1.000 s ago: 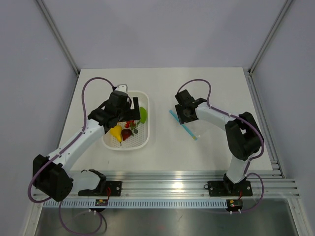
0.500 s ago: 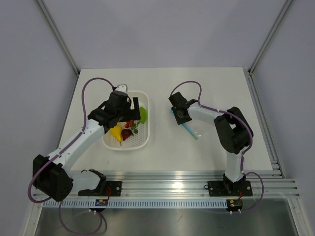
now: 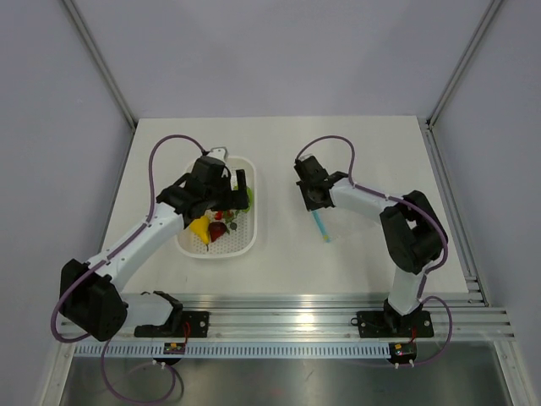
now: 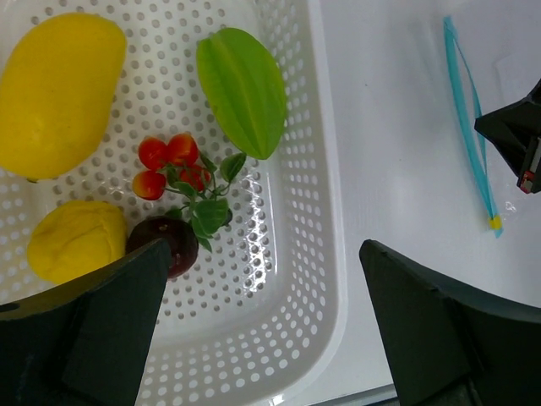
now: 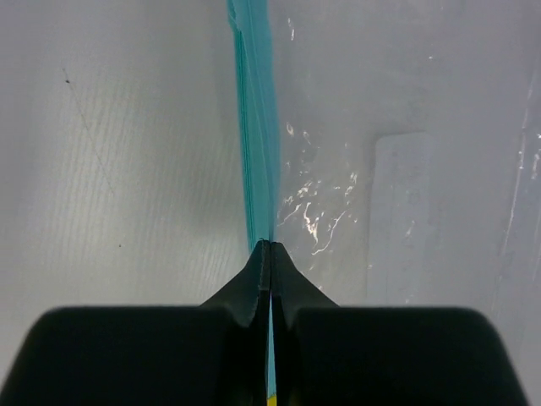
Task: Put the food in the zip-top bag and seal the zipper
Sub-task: Pick up the zipper food storage bag at the center of the board, then open the zipper of the food storage bag.
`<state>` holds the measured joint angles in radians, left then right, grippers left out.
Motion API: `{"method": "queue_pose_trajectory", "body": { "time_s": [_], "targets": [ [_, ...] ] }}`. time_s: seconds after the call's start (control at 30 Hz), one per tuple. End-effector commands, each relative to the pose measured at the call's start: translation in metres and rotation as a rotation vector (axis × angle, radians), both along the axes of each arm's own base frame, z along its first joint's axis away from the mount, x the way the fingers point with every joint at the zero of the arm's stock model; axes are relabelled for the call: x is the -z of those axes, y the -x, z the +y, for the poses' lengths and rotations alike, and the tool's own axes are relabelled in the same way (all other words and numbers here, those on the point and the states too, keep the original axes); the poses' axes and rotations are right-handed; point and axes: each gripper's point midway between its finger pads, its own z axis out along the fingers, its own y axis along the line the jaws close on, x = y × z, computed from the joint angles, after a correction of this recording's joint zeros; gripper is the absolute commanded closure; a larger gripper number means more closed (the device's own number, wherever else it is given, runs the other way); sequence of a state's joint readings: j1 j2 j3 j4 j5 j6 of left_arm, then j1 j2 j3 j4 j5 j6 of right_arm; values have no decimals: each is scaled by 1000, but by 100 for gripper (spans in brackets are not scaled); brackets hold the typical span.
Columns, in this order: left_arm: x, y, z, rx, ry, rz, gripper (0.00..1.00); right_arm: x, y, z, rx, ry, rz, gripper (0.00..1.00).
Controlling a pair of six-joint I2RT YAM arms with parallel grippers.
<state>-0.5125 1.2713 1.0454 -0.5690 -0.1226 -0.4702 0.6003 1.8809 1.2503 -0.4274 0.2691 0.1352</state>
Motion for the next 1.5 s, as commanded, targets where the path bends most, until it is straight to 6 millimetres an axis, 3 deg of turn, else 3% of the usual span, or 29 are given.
{"method": "queue_pose_trajectory", "body": {
  "time_s": [0.0, 0.03, 0.2, 0.33, 0.47, 0.67, 0.9, 1.2, 1.37, 1.4, 1.47],
  "targets": [
    [-29, -11, -33, 76, 143, -62, 1, -55, -9, 15, 10, -143, -125, 100],
    [-28, -6, -48, 126, 207, -28, 1, -70, -7, 21, 6, -198, -145, 100],
    [-41, -2, -99, 259, 433, -17, 2, -108, 7, 40, -14, -372, -157, 100],
    [-36, -7, -129, 282, 499, 9, 7, -128, 17, 54, -23, -488, -139, 100],
    [-30, -12, -146, 285, 556, 36, 12, -140, 21, 59, -32, -530, -139, 100],
    [-34, -23, -158, 273, 619, 14, 20, -143, 27, 62, -43, -560, -122, 100],
    [-18, -35, -166, 261, 605, 39, 38, -154, 34, 65, -60, -599, -122, 100],
    [-9, -41, -168, 243, 603, 48, 47, -162, 42, 66, -79, -632, -114, 100],
    [0, -45, -168, 224, 581, 70, 71, -167, 45, 68, -86, -651, -110, 100],
    [2, -45, -167, 217, 570, 77, 84, -167, 44, 66, -77, -643, -114, 100],
    [0, -49, -166, 211, 560, 63, 100, -164, 45, 61, -59, -619, -111, 100]
  ]
}}
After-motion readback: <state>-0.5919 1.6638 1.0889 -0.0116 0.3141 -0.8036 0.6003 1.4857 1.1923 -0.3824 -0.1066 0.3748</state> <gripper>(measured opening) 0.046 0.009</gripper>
